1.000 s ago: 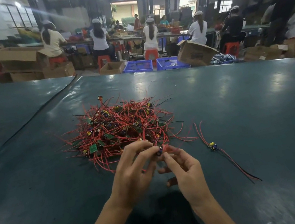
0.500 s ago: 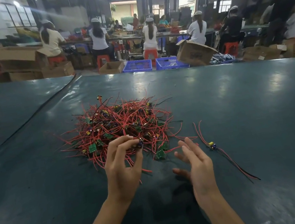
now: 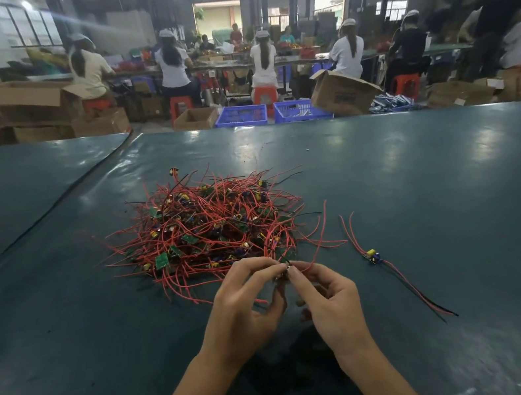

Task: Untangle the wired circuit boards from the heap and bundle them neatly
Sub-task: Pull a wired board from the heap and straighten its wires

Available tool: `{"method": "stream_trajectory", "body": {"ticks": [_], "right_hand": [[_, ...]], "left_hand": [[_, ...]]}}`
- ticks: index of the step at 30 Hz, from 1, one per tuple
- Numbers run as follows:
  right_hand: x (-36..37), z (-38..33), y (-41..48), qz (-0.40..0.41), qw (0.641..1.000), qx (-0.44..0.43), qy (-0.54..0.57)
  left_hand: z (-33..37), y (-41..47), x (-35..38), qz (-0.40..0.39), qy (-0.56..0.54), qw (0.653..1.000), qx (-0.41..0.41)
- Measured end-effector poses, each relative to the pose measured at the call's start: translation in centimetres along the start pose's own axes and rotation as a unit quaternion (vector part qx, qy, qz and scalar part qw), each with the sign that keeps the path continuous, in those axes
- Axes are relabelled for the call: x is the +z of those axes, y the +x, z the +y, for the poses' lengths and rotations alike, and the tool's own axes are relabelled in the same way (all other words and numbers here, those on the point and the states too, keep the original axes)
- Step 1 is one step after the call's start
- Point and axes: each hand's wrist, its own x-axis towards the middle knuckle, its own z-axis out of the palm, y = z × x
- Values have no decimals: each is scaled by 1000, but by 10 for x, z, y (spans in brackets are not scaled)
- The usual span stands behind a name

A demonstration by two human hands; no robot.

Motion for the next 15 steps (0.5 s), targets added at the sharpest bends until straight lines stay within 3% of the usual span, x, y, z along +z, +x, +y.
{"method": "stream_trajectory", "body": {"ticks": [11,13,15], "right_hand": [[-3,-1,1,-25,999,19,22],[-2,0,2,-3,999,27,23],[-1,1,4,23,997,54,57]], "left_hand": [[4,1,0,15,-65,997,-28],[6,2,2,41,-91,993,-69],[11,4,6,77,-152,970,-173]]}}
